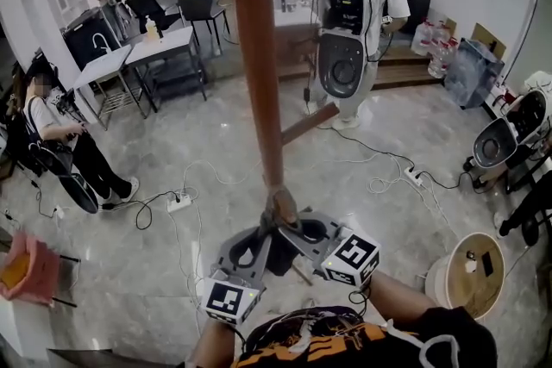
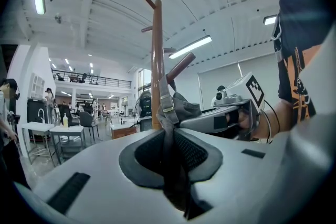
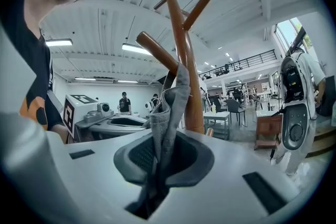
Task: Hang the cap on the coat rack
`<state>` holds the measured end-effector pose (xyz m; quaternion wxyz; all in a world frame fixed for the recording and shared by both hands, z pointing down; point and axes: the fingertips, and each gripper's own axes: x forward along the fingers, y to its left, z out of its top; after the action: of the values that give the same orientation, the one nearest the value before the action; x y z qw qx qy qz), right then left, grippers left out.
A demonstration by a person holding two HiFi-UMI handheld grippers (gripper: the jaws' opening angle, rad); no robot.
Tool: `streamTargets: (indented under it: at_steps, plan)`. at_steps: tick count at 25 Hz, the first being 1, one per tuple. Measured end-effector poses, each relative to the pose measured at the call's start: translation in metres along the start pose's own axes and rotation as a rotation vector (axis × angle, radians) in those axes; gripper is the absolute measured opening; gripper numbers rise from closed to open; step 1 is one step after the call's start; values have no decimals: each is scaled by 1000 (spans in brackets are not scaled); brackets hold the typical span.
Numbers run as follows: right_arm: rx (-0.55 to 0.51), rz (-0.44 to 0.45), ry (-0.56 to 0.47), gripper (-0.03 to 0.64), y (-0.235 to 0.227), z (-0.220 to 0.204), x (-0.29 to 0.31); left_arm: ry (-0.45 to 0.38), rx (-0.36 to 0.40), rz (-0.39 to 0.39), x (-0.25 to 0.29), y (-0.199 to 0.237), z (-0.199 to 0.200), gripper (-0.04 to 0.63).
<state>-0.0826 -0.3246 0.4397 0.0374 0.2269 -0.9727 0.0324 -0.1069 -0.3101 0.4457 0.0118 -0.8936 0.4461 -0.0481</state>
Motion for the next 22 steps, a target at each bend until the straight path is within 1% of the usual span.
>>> streamTargets:
  at_steps: [1,3,7,10,14,17,22]
  plan:
    - [-1,-2,-1,44,-1,0,0,-16,-5,-6,1,0,0,72]
    - [0,-5,-2,44,-1,1,2,-15,-6,-14,1,1,-3,72]
    - [10,-10,-6,44,-4,4,4,-21,-13,-15,3,4,-1,72]
    - [6,-19,-13,44,-9,-1,4,-37,-20,-10,6,6,-6,72]
    - [-73,-41,-47,48,-9,-6,0,-41,-27,-1,5,3,-9,72]
    - [-114,-60,-64,66,-9,-7,-6,-42,-22,-1,5,-1,-9,72]
    - [-119,-60,-64,114,-9,-4,-2,-48,-21,-1,3,4,-9,73]
